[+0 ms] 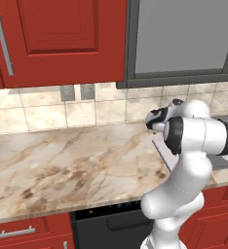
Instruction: The ice cube tray has been filled with water. Take the tray and place it in the freezer to make ice. Close the freezer door after placing the tray.
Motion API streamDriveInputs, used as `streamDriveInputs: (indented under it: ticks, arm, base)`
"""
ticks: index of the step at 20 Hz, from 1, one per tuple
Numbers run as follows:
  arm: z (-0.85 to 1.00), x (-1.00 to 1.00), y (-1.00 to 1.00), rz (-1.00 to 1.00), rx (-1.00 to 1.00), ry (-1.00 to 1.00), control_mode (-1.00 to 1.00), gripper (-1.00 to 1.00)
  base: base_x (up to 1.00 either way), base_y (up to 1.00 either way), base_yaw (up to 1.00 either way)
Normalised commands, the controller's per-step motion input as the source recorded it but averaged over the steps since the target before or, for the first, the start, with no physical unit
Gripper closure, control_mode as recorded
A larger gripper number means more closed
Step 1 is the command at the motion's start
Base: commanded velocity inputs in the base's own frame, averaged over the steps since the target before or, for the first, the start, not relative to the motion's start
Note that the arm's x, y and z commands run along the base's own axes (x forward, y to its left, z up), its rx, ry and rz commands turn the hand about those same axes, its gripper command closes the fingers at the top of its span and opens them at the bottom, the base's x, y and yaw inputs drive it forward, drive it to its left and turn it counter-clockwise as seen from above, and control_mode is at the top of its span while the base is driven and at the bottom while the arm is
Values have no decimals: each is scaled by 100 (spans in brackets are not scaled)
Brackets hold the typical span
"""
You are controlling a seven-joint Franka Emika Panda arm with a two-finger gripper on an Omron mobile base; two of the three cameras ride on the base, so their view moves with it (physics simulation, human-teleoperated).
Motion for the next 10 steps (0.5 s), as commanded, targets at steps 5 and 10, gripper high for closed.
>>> streamDriveInputs:
  ticks: [5, 10]
  arm:
    - [-22, 23, 0, 0, 0, 0, -100, -100]
    - [-23, 28, 0, 0, 0, 0, -100, -100]
  base:
    - [0, 0, 0]
    - [0, 0, 0]
